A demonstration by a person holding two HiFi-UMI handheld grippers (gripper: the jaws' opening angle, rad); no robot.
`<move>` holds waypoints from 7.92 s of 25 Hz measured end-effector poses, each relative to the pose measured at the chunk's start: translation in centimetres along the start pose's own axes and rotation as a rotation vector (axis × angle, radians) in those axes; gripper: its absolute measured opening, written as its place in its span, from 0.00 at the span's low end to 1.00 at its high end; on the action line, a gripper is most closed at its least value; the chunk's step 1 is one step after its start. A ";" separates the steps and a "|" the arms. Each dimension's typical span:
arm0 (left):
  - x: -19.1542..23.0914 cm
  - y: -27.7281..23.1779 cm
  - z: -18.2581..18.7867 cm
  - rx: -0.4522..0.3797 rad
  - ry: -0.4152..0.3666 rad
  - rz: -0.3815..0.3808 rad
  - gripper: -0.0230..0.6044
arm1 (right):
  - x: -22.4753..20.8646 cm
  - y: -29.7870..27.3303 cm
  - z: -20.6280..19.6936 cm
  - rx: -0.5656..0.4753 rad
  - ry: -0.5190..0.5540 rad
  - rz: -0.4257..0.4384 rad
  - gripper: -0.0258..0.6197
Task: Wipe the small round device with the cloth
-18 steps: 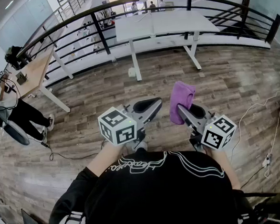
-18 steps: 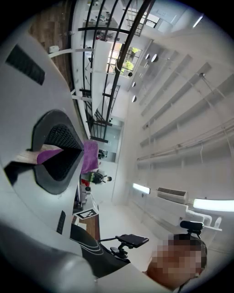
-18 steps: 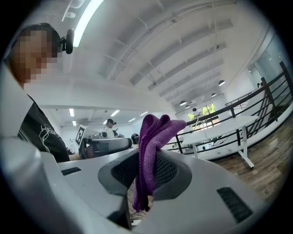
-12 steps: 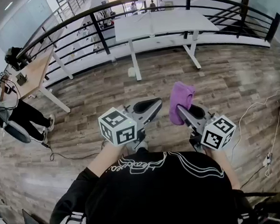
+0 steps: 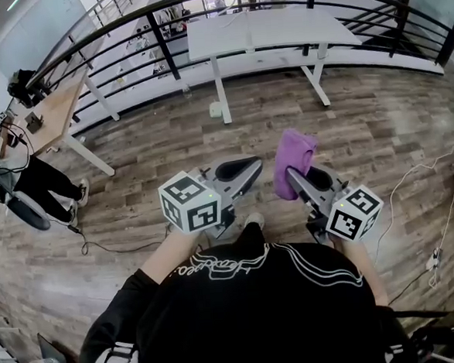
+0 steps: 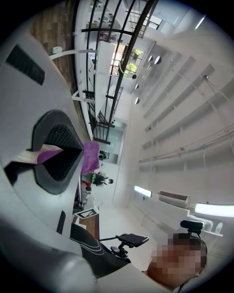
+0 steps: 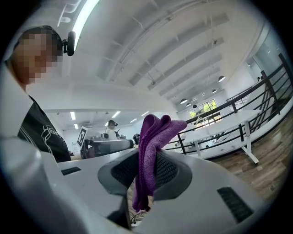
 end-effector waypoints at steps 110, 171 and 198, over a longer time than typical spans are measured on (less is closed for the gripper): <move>104.5 -50.2 26.3 0.449 -0.363 0.100 0.14 | -82.6 -68.2 33.2 -0.053 0.509 0.002 0.15; 105.1 -50.4 26.0 0.426 -0.315 0.067 0.14 | -85.0 -72.2 32.1 -0.094 0.788 0.123 0.15; 105.5 -49.9 26.5 0.432 -0.286 -0.016 0.14 | -89.7 -78.9 41.7 -0.311 0.455 0.289 0.15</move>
Point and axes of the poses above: the fingertips, and each gripper's own axes: y backward along the fingers, x to its left, z out of its top, the point moved 10 cm from there along y, backward along the fingers, and after that the axes turned 2 degrees about x, right-handed, at the moved point
